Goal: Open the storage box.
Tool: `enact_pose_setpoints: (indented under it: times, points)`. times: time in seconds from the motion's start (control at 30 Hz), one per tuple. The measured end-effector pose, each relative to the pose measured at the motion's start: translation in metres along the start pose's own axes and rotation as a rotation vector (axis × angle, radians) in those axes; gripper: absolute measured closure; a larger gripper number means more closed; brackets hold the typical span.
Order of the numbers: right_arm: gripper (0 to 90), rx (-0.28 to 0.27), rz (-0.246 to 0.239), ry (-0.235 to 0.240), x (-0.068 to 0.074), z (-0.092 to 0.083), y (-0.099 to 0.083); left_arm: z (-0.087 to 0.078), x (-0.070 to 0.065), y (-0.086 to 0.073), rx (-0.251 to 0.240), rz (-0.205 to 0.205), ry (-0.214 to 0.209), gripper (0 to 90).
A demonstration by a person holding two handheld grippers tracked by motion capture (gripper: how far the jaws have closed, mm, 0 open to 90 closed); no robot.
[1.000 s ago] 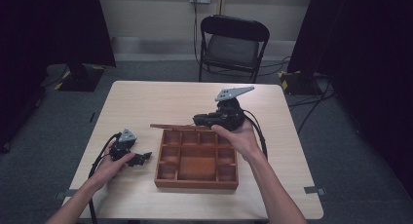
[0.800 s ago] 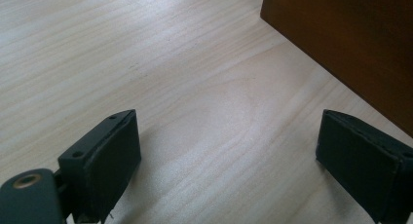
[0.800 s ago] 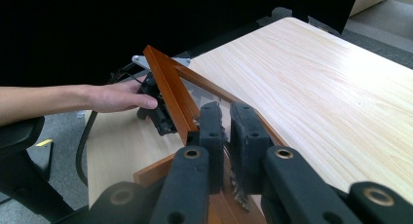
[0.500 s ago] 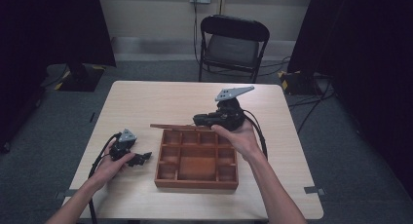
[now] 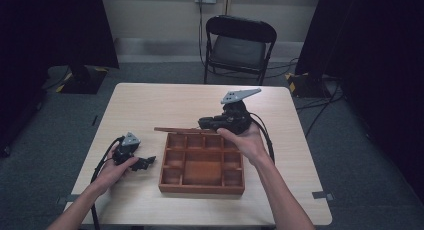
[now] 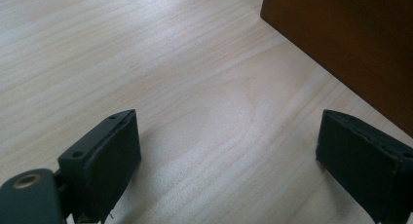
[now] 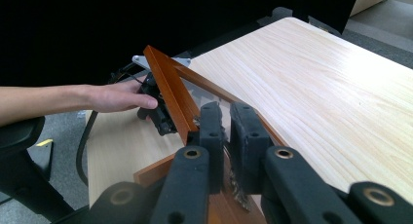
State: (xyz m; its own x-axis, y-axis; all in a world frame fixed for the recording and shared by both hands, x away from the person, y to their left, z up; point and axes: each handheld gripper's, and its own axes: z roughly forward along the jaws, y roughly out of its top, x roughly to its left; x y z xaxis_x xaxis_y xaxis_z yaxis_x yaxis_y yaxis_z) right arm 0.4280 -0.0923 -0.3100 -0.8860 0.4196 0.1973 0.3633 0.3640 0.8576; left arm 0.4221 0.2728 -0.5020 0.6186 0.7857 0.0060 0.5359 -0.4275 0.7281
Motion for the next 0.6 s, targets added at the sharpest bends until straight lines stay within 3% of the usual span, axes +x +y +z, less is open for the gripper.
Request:
enact_pose_setpoints:
  times: [0.6]
  points:
    - [84.4, 0.003, 0.000, 0.004, 0.0001, 0.0001, -0.0001, 0.0000, 0.0000, 0.0000, 0.001, 0.001, 0.000, 8.3]
